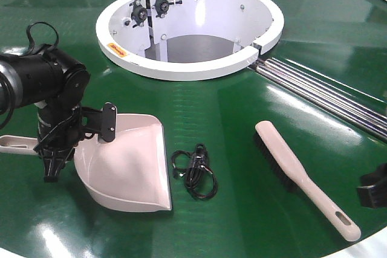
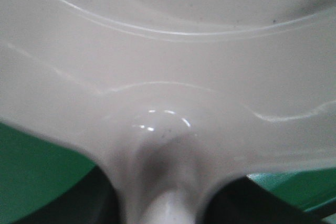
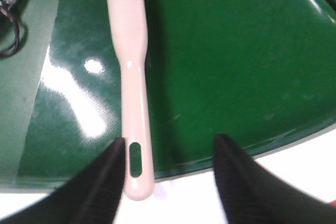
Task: Clean and inspect green conveyor with broom and dustpan
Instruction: 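Lower the right gripper onto the pink brush handle and grasp it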
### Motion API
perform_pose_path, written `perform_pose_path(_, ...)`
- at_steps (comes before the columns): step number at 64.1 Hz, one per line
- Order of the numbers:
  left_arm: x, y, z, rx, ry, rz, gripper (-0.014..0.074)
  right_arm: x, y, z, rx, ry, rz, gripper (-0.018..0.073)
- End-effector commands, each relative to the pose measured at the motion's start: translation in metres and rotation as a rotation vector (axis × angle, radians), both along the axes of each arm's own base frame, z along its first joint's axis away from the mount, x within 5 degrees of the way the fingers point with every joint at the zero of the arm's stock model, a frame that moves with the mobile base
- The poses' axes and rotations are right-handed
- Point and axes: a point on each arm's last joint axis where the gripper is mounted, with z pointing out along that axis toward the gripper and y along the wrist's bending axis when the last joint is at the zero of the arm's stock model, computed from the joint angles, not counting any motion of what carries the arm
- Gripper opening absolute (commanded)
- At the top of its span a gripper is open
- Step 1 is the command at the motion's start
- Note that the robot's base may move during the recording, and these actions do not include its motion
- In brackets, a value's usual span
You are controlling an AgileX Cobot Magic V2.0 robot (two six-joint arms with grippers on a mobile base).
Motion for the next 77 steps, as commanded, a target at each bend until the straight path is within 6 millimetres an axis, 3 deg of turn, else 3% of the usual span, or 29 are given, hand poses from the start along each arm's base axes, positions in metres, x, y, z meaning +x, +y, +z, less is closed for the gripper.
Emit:
perform_pose_path(1,-0.001,-0.002,0.022,-0.019,-0.070,-0.001,-0.0006,0.010,0.005,0.009,-0.018,-0.020,0.048,0.0523)
perform_pose_path(11,-0.001,-0.002,0.022,-0.019,-0.070,-0.001,-0.0006,0.025,0.015,0.005,-0.017,0.031,0.073,0.0605)
perform_pose_path(32,-0.001,-0.002,0.022,-0.019,-0.070,-0.001,-0.0006,0.068,0.027,-0.009,-0.015,0.198,0.082,0.0570)
perform_pose_path(47,-0.001,-0.002,0.022,-0.019,-0.070,-0.001,-0.0006,0.098,0.035,-0.032,-0.030,0.338,0.090,0.0569)
perform_pose_path(77,-0.001,-0.002,0.022,-0.019,-0.070,-0.001,-0.0006,0.126,0.041,-0.078,-0.048,0.489,0.087,0.0569)
